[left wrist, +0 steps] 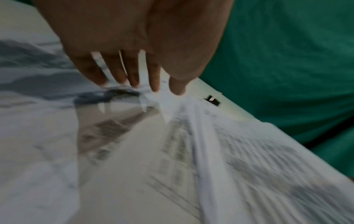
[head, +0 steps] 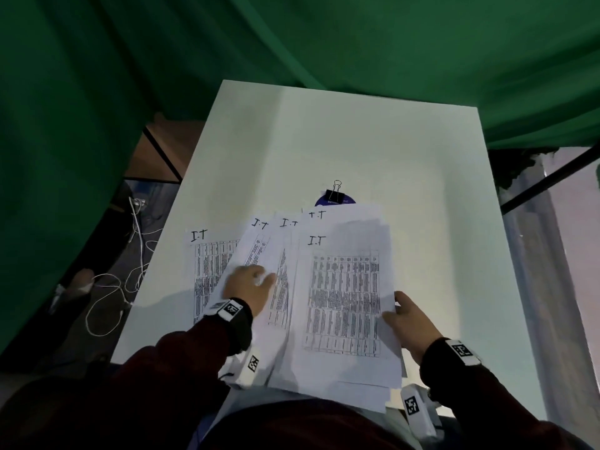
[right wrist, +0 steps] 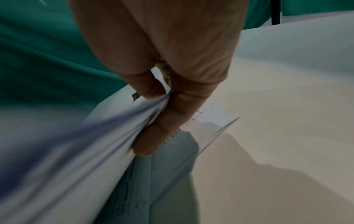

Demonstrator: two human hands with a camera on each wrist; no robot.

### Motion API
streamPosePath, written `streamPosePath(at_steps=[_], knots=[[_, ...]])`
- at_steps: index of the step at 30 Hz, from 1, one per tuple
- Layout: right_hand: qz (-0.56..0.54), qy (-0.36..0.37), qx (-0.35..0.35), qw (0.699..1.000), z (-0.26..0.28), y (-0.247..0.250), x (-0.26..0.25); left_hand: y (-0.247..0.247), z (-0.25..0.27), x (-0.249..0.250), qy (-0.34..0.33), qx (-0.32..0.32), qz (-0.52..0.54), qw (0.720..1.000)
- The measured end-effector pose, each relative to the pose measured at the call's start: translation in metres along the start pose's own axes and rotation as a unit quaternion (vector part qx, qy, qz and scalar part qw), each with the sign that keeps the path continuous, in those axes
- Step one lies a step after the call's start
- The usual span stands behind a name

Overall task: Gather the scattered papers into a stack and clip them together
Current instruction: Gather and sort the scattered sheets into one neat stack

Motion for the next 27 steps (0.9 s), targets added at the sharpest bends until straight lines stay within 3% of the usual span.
streamPosePath(at_steps=[2, 5, 11, 16, 23, 27], knots=[[0.025, -0.016, 0.01, 1.0, -0.002, 0.002, 0.007, 0.022, -0.015, -0.024, 0.05, 0.065, -0.094, 0.992], [0.021, -0.035, 0.005, 0.999, -0.002, 0.005, 0.014, 0.039, -0.024, -0.05, 0.101, 0.054, -0.175, 0.978], [0.042, -0.035, 0.014, 0.998, -0.008, 0.005, 0.023, 0.039, -0.036, -0.049, 0.114, -0.018, -0.087, 0.989], [0.042, -0.032, 0.012, 0.999, -0.007, 0.006, 0.02, 0.05, -0.036, -0.039, 0.061, -0.041, -0.028, 0.997], [0.051, -0.023, 0.01, 0.998, -0.009, 0.011, 0.025, 0.145, -0.044, -0.016, 0.038, 0.11, 0.056, 0.992], [0.025, -0.019, 0.013, 0.999, -0.01, 0.012, 0.023, 0.195, -0.025, 0.017, -0.031, 0.217, 0.102, 0.97]])
Point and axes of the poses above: each hand's wrist, its own z-axis away from the middle knuckle, its own y-axis out of the back of the hand, x = y × z, the point moved 3 cm from there along -z, towards the middle knuckle
